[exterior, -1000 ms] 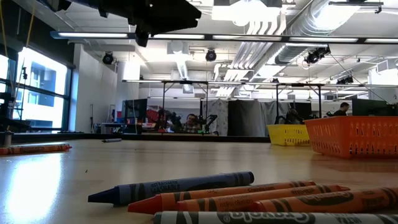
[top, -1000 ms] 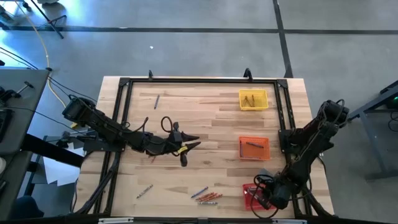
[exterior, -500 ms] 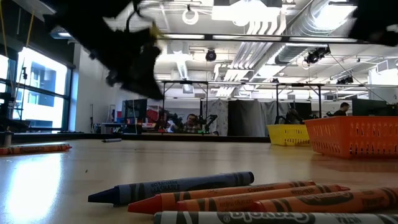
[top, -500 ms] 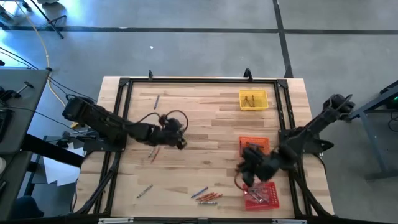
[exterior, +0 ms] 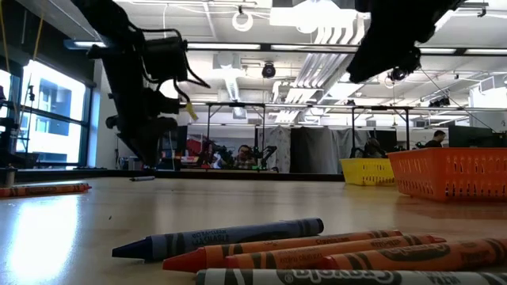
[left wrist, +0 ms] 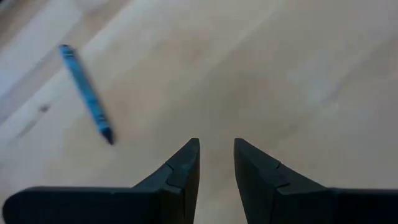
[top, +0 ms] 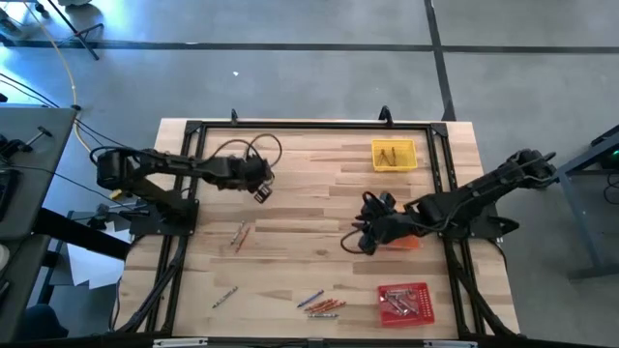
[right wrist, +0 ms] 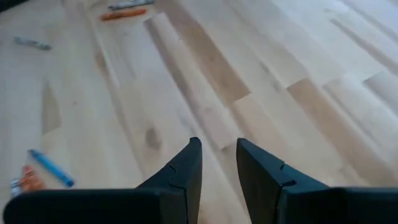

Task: Sort crayons
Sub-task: Put the blue crayon into the orange bin

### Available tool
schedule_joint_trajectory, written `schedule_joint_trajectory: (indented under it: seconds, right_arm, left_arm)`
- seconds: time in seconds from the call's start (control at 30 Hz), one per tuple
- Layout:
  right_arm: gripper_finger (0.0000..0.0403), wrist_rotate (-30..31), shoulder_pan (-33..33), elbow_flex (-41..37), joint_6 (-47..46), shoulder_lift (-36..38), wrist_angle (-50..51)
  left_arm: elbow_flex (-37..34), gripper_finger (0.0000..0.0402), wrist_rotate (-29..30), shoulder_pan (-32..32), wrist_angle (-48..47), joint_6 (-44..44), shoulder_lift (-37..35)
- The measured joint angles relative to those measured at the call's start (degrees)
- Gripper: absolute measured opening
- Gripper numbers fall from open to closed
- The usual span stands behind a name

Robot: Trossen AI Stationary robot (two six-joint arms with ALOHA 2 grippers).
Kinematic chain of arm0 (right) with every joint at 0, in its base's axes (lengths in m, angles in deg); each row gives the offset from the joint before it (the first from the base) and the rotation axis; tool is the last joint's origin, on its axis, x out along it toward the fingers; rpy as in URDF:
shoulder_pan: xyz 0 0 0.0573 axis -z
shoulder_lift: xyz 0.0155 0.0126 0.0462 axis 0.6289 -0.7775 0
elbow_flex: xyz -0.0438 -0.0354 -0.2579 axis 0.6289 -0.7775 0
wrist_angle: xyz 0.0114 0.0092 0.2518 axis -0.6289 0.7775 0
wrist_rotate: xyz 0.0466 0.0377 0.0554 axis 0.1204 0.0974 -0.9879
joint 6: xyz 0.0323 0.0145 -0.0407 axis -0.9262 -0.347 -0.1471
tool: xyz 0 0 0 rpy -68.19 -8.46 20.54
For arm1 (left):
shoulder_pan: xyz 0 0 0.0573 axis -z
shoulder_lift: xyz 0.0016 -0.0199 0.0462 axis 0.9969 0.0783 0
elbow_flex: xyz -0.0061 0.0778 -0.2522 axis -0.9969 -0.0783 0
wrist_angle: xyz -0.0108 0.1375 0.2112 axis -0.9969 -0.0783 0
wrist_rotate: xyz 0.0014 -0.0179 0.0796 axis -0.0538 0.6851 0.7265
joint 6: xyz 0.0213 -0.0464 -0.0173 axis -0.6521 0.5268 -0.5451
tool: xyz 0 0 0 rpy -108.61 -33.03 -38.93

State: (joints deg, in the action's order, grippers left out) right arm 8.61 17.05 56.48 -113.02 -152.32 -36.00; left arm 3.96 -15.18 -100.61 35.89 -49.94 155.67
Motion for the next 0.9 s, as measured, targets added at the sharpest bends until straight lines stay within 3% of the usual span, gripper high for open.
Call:
schedule_joint_trajectory:
  seconds: [0.47, 0.7, 0.9]
  right_arm:
    - [0.0094, 0.0, 4.0, 0.0, 2.5, 0.0, -0.1]
    - [0.0094, 0.0, 3.9, 0.0, 2.7, 0.0, -0.1]
    - [0.0094, 0.0, 3.9, 0.0, 2.7, 0.0, -0.1]
  left_arm:
    - [0.0, 0.0085, -2.3, -18.3, 1.4, -9.5, 0.0]
    - [0.0, 0.0085, -10.5, -23.0, 6.4, -11.4, 0.0]
    - [0.0, 0.0085, -11.2, -26.3, 7.7, -12.0, 0.0]
